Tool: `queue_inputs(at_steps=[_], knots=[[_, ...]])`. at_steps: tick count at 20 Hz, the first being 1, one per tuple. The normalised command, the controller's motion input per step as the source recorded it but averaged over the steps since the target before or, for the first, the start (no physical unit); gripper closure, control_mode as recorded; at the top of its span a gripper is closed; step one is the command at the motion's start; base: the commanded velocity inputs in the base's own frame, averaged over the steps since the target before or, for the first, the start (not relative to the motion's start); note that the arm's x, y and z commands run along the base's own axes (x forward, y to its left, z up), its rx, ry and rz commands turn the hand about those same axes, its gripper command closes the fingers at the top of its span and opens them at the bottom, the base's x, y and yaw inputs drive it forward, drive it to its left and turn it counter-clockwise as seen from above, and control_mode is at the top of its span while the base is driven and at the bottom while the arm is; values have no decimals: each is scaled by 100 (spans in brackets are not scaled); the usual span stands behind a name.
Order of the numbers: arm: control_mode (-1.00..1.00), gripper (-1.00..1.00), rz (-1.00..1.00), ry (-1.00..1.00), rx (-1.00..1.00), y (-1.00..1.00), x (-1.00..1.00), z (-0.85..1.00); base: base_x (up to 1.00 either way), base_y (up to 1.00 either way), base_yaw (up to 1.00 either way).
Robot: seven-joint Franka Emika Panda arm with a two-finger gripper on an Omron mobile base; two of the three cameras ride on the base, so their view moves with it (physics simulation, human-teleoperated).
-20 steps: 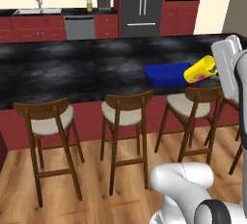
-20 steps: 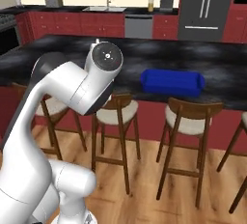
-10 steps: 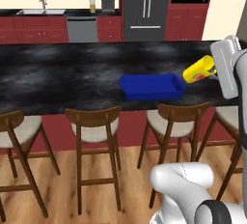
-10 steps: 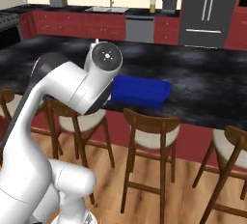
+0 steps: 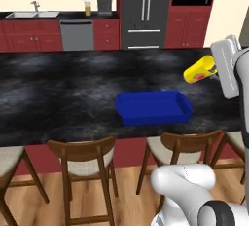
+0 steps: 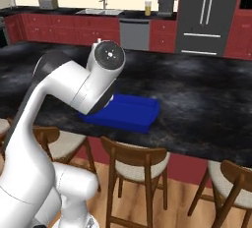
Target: There is a tray on the dining counter. Grab the cup, mug, and pitcher and place them on the tray. The pitcher may be placed next to the tray if it cannot fit the tray.
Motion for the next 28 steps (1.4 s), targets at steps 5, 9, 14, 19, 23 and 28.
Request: queue_inputs(at_steps=[5, 9, 14, 19, 23, 28], knots=[[100, 100, 0, 0, 0, 0, 0, 0, 63, 15, -10], [100, 100, 0, 0, 0, 0, 0, 0, 54, 8, -8], [100, 100, 0, 0, 0, 0, 0, 0, 34, 14, -8], [-100, 100, 0, 0, 0, 3, 0, 0, 3, 5, -1], [-100, 100, 0, 0, 0, 0, 0, -3, 0, 0, 0], [-100, 100, 4, 1, -3, 0, 26, -6, 0, 0, 0]])
